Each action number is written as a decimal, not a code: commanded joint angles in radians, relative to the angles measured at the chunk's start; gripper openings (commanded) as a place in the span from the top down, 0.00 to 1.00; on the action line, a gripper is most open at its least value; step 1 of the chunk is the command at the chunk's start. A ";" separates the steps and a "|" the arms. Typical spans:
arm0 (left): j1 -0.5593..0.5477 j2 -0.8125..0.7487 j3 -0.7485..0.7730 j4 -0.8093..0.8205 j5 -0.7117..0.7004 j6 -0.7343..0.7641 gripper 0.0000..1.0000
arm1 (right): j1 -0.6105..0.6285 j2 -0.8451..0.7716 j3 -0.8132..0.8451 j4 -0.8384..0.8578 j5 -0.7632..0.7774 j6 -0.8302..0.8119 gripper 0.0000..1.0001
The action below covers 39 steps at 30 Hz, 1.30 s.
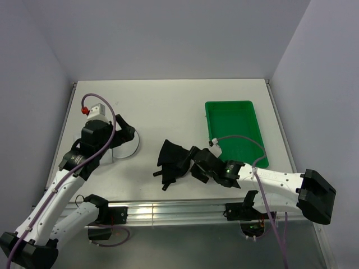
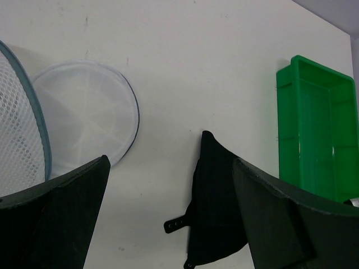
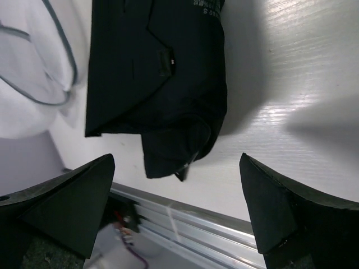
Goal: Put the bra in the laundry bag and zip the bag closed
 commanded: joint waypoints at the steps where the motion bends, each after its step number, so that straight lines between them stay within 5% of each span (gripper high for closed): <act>1: 0.006 0.001 -0.008 0.023 -0.015 -0.016 0.01 | -0.006 -0.028 -0.030 0.143 0.060 0.182 0.00; 14: 0.005 -0.009 0.000 0.004 -0.023 -0.004 0.01 | -0.005 0.126 0.016 0.101 0.078 0.423 0.00; 27: 0.005 0.002 0.000 -0.011 -0.046 -0.010 0.01 | -0.002 0.233 0.011 0.275 0.048 0.482 0.00; 35: 0.005 0.083 0.054 -0.135 -0.247 -0.047 0.01 | 0.006 0.304 0.028 0.330 0.041 0.476 0.01; 39: 0.005 0.132 0.083 -0.186 -0.357 -0.079 0.02 | 0.006 0.287 0.030 0.315 0.070 0.460 0.11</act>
